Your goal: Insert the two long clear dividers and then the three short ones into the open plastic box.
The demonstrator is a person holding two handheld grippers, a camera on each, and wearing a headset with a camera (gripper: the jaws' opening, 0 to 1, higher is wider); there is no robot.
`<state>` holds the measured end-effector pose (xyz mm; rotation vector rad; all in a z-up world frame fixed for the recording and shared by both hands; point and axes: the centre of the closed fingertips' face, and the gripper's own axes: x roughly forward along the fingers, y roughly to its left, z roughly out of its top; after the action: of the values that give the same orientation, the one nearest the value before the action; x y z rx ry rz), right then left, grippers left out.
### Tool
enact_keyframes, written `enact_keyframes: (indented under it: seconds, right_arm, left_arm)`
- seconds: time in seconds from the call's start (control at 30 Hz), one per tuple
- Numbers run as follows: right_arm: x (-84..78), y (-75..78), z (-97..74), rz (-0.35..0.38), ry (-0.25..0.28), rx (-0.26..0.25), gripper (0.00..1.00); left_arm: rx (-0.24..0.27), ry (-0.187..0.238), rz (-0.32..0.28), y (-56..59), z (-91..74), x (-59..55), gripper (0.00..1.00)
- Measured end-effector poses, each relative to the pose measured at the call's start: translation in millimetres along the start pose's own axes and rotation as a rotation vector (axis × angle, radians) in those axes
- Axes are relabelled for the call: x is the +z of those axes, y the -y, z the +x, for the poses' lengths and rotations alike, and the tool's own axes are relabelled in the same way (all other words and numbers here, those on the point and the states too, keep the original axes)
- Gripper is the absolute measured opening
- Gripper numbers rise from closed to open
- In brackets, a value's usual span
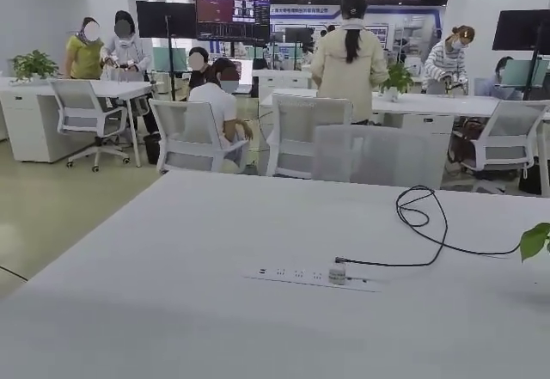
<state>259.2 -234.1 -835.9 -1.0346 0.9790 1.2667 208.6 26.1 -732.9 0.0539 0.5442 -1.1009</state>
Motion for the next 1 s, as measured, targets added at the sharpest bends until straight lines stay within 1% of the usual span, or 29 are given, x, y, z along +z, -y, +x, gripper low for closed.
enact_keyframes:
  seconds: [0.17, 0.23, 0.4, 0.53, 0.63, 0.77, 0.87, 0.97, 1.0]
  right_arm:
    - [16.2, 4.1, -20.2, 0.012, 0.049, -0.048, 0.33]
    - [24.0, 5.3, -29.5, 0.017, 0.072, -0.067, 0.33]
    - [44.7, 7.9, -53.5, 0.021, 0.125, -0.118, 0.33]
    - [63.6, 10.1, -74.0, 0.03, 0.174, -0.158, 0.33]
    - [77.5, 11.5, -87.9, 0.03, 0.207, -0.186, 0.33]
    - [96.1, 12.8, -105.0, 0.032, 0.249, -0.221, 0.33]
    - [106.4, 12.9, -113.4, 0.025, 0.27, -0.238, 0.33]
    - [118.6, 13.2, -122.2, 0.021, 0.296, -0.258, 0.33]
    - [124.0, 12.9, -125.4, 0.02, 0.306, -0.266, 0.33]
  left_arm:
    - [0.004, 0.014, -0.009, -0.3, -1.1, 6.9, 0.99]
    - [0.003, 0.033, -0.015, -0.2, -1.6, 12.6, 0.99]
    - [0.004, 0.062, -0.033, -0.1, -0.5, 25.7, 0.98]
    - [-0.004, 0.113, -0.071, 0.9, 1.0, 43.8, 0.96]
    - [-0.009, 0.136, -0.088, 1.6, 3.2, 54.7, 0.95]
    - [-0.022, 0.171, -0.144, 2.6, 6.1, 69.3, 0.91]
    - [-0.029, 0.191, -0.17, 4.6, 8.4, 77.8, 0.9]
    - [-0.038, 0.204, -0.195, 6.3, 11.4, 83.2, 0.88]
    - [-0.044, 0.204, -0.215, 8.1, 13.5, 85.1, 0.87]
